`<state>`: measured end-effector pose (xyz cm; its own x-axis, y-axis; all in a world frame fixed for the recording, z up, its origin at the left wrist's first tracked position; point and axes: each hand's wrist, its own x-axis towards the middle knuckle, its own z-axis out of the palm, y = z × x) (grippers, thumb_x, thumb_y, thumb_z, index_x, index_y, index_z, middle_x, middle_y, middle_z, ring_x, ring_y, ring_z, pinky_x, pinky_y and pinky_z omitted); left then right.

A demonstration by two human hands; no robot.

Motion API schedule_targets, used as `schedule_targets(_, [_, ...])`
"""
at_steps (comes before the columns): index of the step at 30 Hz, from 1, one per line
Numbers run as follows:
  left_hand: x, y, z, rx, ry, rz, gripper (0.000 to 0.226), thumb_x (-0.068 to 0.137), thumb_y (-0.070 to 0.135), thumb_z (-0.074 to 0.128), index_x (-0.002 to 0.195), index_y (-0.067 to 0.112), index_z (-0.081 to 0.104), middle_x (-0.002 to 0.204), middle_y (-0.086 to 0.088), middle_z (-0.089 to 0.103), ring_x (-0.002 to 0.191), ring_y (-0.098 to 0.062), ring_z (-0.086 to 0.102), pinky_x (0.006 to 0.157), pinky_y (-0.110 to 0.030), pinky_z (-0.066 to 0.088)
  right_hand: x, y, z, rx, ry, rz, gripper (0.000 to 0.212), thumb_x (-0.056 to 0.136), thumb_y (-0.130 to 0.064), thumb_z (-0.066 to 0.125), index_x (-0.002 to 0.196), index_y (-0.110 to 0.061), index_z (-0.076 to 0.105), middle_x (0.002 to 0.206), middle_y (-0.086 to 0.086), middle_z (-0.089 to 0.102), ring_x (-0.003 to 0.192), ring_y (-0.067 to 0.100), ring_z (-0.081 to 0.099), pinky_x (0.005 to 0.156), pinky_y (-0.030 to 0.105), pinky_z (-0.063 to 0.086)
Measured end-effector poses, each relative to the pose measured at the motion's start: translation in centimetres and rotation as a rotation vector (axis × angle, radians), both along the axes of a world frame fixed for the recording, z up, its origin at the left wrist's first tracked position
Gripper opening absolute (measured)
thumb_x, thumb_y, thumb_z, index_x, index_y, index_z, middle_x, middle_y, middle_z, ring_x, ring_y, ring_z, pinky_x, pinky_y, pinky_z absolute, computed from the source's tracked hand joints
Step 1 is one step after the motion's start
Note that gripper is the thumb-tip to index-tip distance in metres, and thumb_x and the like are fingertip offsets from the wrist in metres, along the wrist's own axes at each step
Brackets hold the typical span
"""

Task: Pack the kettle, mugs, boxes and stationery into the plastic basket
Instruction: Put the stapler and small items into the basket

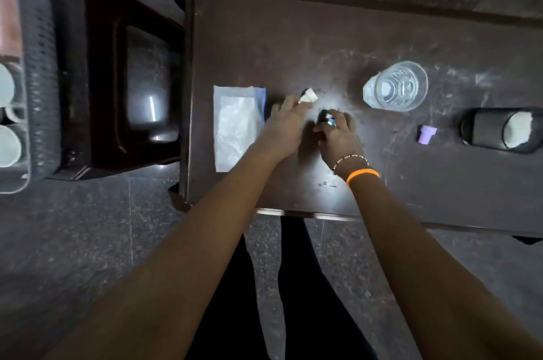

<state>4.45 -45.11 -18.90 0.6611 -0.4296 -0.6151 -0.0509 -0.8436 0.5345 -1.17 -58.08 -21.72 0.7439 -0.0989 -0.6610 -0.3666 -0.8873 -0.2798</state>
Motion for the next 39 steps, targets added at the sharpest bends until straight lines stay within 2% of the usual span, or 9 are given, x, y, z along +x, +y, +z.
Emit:
schedule_targets(4, [1.4,-2.4,-2.3,0.115,0.035,-0.192,0.065,0.087,-0.008,0.037,0.143,0.023,0.031,0.159,-0.007,0.001,0.139,-0.036,0.015,0.112,-0.045,0.030,0.5,-1.5,-1.2,0.048,0.015,0.078,0.033,0.087,-0.007,0.050,0.118,-0.015,0.059,0.148,0.006,0.029,0.133,0.033,0.025,0.102,0.046,0.042])
schedule_targets(8, [2.0,-4.3,-3.4,0.191,-0.108,-0.156,0.051,0.088,-0.005,0.042,0.134,0.017,0.044,0.150,-0.013,0.022,0.124,-0.038,0.034,0.100,-0.044,0.042,0.3,-2.2,-1.6,0.062,-0.033,0.103,0.041,0.086,0.000,0.046,0.122,-0.017,0.056,0.144,0.010,0.034,0.124,0.036,0.033,0.099,0.044,0.044])
schedule_targets(13, [2.0,-2.9,-2.5,0.033,-0.077,0.130,0.041,0.088,-0.005,0.043,0.118,0.016,0.061,0.126,-0.016,0.045,0.108,-0.034,0.054,0.093,-0.040,0.045,0.1,-2.0,-0.6,0.179,-0.154,-0.222,0.049,0.073,0.014,0.049,0.114,-0.012,0.061,0.129,0.015,0.048,0.114,0.034,0.049,0.098,0.032,0.040])
schedule_targets(17, [0.9,0.3,0.5,-0.138,-0.127,0.422,0.048,0.080,-0.010,0.051,0.117,0.018,0.062,0.115,-0.013,0.052,0.101,-0.026,0.057,0.083,-0.016,0.039,1.2,-0.1,1.9,0.297,-0.230,-0.399,0.051,0.063,0.011,0.067,0.108,-0.013,0.063,0.117,0.014,0.057,0.104,0.026,0.056,0.091,0.019,0.042])
schedule_targets(20, [0.0,4.2,2.9,-0.200,-0.165,0.613,0.048,0.079,-0.008,0.055,0.116,0.021,0.063,0.114,-0.008,0.057,0.092,-0.024,0.060,0.082,-0.024,0.046,2.6,2.9,4.6,0.433,-0.223,-0.399,0.048,0.067,0.006,0.070,0.110,-0.013,0.061,0.116,0.009,0.059,0.099,0.025,0.057,0.087,0.031,0.051])
schedule_targets(28, [0.0,19.4,8.8,-0.242,-0.270,1.055,0.021,0.089,0.012,0.055,0.108,0.019,0.056,0.095,0.001,0.064,0.086,-0.024,0.063,0.085,-0.036,0.051,8.1,16.7,10.7,0.707,-0.128,-0.156,0.045,0.082,0.000,0.062,0.122,-0.018,0.055,0.113,-0.012,0.053,0.087,-0.004,0.052,0.067,-0.005,0.037])
schedule_targets(31, [0.6,24.7,10.3,-0.190,-0.295,1.139,0.011,0.092,0.024,0.054,0.103,0.022,0.052,0.088,0.005,0.062,0.086,-0.023,0.063,0.080,-0.034,0.049,10.4,22.0,12.1,0.744,-0.124,-0.026,0.044,0.085,-0.003,0.059,0.126,-0.017,0.052,0.116,-0.007,0.055,0.094,0.002,0.054,0.077,0.001,0.039])
schedule_targets(35, [1.3,31.9,11.0,-0.147,-0.348,1.185,0.018,0.092,0.025,0.055,0.102,0.011,0.053,0.086,0.000,0.060,0.081,-0.023,0.058,0.073,-0.025,0.041,13.8,30.1,13.4,0.789,-0.152,0.103,0.046,0.085,0.001,0.056,0.129,-0.011,0.049,0.128,0.007,0.057,0.118,0.013,0.052,0.103,0.034,0.041])
schedule_targets(39, [1.5,36.2,11.0,-0.151,-0.340,1.217,0.023,0.089,0.024,0.060,0.103,0.006,0.057,0.081,0.004,0.058,0.074,-0.014,0.053,0.062,-0.015,0.033,17.7,37.1,14.1,0.748,-0.238,0.229,0.050,0.081,0.007,0.056,0.128,-0.009,0.051,0.131,0.011,0.058,0.116,0.018,0.055,0.107,0.032,0.041])
